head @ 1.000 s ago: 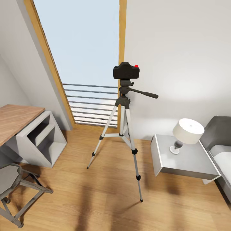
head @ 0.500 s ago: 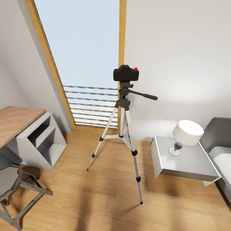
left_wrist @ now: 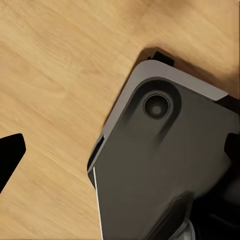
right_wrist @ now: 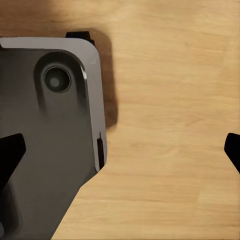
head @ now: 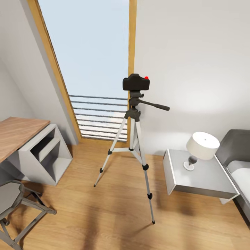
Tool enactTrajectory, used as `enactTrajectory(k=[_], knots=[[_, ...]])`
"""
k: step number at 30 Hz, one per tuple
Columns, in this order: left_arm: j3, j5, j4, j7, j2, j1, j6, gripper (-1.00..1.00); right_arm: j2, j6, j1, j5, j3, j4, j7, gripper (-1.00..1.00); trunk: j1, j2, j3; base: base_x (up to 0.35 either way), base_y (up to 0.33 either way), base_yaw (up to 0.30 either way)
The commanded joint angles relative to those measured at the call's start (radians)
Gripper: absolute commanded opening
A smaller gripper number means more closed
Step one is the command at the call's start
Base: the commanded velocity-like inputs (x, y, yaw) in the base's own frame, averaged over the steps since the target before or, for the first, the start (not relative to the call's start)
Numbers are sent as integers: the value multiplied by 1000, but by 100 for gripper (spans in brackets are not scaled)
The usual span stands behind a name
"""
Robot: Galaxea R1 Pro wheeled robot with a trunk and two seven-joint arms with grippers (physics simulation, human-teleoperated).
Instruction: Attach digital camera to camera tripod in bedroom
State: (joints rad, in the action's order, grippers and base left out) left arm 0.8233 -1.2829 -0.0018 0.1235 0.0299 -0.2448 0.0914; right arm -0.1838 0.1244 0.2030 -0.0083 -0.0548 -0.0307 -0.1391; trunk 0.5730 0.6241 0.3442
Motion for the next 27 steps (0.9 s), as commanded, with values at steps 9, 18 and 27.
enactTrajectory(k=[9,18,27], knots=[[14,3,-6,2,1,0,2,100,1,6,0,-1,-4,-3,-4,100,0,1,-13,0,0,0],[12,3,-5,2,1,-1,2,100,2,23,0,0,-3,-3,-5,100,0,1,-28,0,0,0],[14,5,-6,2,1,0,2,100,1,29,0,-1,-2,-3,-5,100,0,1,-42,0,0,0]])
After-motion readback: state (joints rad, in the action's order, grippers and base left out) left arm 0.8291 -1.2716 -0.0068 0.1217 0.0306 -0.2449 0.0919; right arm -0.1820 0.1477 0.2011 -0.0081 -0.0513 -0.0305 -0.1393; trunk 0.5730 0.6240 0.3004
